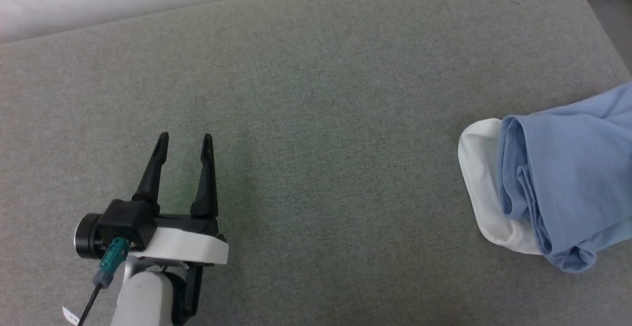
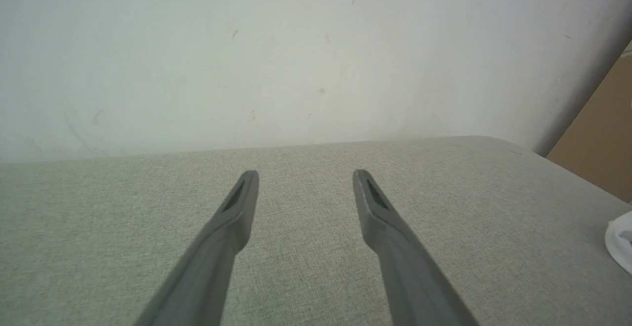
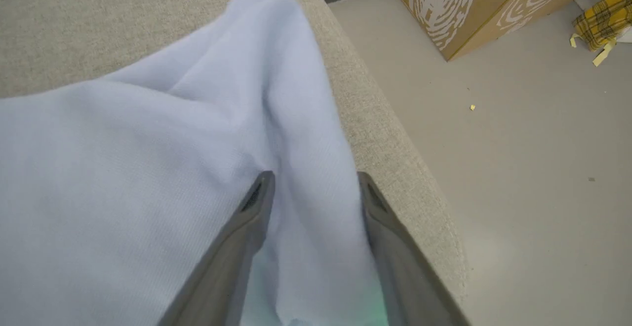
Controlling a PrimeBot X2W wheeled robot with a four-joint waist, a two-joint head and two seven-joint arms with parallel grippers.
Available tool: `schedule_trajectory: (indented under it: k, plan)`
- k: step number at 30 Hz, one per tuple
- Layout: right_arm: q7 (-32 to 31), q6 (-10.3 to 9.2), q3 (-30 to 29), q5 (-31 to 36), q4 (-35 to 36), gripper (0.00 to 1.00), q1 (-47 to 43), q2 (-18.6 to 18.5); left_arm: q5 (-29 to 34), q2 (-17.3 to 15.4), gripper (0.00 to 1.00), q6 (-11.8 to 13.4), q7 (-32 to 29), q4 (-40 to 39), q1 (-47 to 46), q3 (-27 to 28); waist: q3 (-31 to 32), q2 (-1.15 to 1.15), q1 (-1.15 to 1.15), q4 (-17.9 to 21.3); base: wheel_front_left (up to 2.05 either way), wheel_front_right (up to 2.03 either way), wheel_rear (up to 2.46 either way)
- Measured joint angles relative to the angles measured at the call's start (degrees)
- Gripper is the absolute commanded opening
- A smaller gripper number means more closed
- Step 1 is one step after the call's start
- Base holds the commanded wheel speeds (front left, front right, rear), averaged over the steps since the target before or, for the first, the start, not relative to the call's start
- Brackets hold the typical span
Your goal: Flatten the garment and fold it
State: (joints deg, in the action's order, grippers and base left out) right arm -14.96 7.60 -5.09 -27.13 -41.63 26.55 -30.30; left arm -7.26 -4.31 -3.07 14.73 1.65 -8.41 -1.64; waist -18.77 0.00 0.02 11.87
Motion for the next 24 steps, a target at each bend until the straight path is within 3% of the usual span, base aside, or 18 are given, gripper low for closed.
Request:
schedule_trajectory:
  k: [6, 10, 14, 24]
  plan:
    - [15.1, -0.01, -2.3, 4.4, -1.8, 1.0, -0.7, 0.4, -0.3, 0.1, 1.0, 0.1, 0.0, 1.4, 0.4, 0.7, 0.7, 0.0, -0.02, 0.1, 0.0, 0.0, 0.0]
    - [21.9, -0.01, -1.9, 7.6, 0.5, 1.0, -4.6, 2.2, -0.9, 0.1, 1.0, 0.2, 0.0, 2.1, 2.7, 1.7, 3.3, 0.0, -0.03, 0.0, 0.0, 0.0, 0.0]
    - [24.8, -0.01, -1.6, 9.4, 5.1, 1.0, -10.0, 5.6, -1.1, 0.3, 1.0, 0.8, 0.0, 3.1, 5.3, 2.1, 6.6, 0.0, -0.04, -0.7, 0.0, 0.0, 0.0]
    - [24.5, -0.05, 0.8, 10.6, 23.3, 1.0, -21.4, 19.3, -2.7, 0.4, 1.0, 0.6, 0.0, 5.6, 9.0, 3.2, 12.9, 0.0, -0.04, -5.8, 0.0, 0.0, 0.0]
